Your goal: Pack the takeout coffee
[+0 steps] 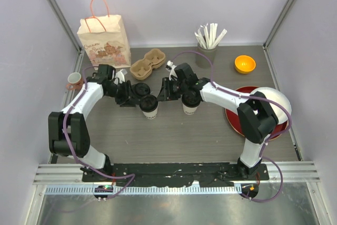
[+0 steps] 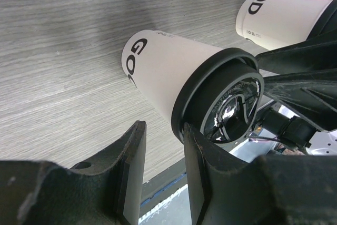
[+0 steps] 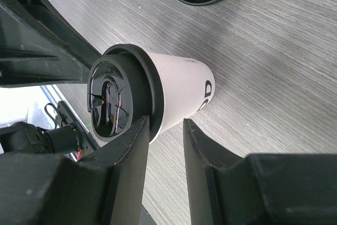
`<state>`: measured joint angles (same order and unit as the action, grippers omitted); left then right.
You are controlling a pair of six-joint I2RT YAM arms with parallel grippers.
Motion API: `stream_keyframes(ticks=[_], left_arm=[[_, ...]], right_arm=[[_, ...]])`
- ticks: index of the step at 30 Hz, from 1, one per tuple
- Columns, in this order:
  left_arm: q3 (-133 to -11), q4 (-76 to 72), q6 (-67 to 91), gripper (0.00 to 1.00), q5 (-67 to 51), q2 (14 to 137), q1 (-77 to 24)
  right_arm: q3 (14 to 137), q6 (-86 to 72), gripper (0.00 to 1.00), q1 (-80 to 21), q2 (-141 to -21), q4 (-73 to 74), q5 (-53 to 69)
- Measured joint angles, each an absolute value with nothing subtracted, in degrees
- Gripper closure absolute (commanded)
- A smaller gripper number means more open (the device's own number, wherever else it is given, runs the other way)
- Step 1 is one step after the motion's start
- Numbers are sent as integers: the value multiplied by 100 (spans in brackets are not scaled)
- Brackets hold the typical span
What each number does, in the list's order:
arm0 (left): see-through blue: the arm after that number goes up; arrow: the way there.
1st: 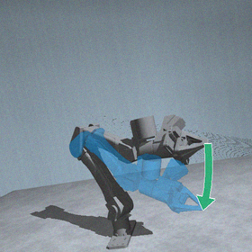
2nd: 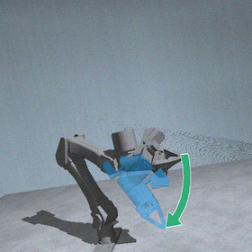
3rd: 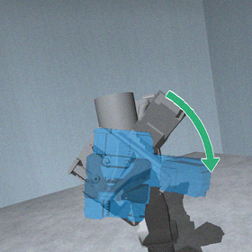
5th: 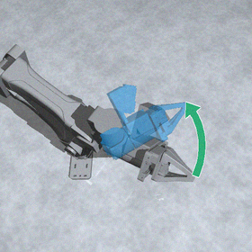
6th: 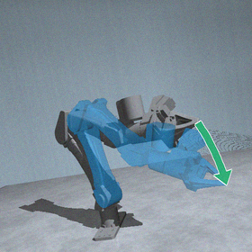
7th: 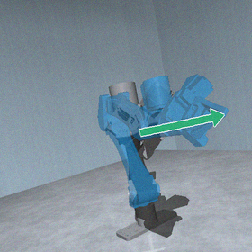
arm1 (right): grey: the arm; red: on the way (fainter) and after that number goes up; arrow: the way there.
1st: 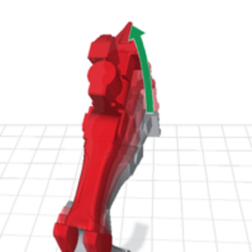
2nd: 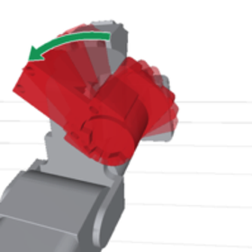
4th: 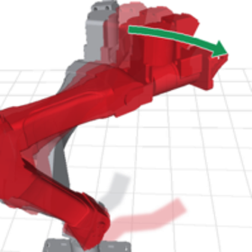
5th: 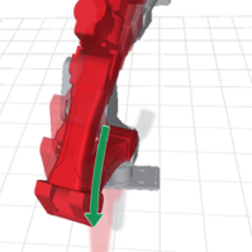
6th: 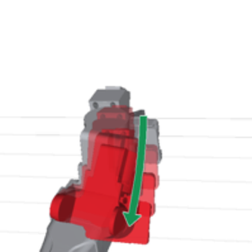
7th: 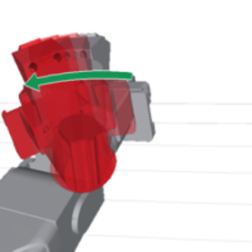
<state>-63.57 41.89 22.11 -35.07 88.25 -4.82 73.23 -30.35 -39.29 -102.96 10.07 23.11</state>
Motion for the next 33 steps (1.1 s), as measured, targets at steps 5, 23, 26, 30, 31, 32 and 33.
stream_keyframes(ticks=[5,23,26,30,31,32,33], left_arm=[[-6167,4086,2316,62,-3605,8836,-469],[-6160,4101,2512,60,-3861,8962,-436],[-6208,4119,2510,60,-3854,8978,-436],[-6259,4141,2506,61,-3859,8978,-436],[-6259,4143,2506,61,-3861,8978,-434],[-6259,4145,2508,61,-3859,8978,-434],[-6259,4143,2506,61,-3857,8978,-434]], right_arm=[[7273,-3039,66,-3920,-10324,851,2359],[7201,-2950,79,-3907,-10324,646,2344],[7212,-2915,88,-3920,-10324,646,2305],[7247,-2842,95,-3970,-10324,648,2174],[7249,-2827,95,-3981,-10324,650,2141],[7253,-2816,95,-3990,-10324,652,2110],[7258,-2797,94,-4003,-10324,655,2086]])
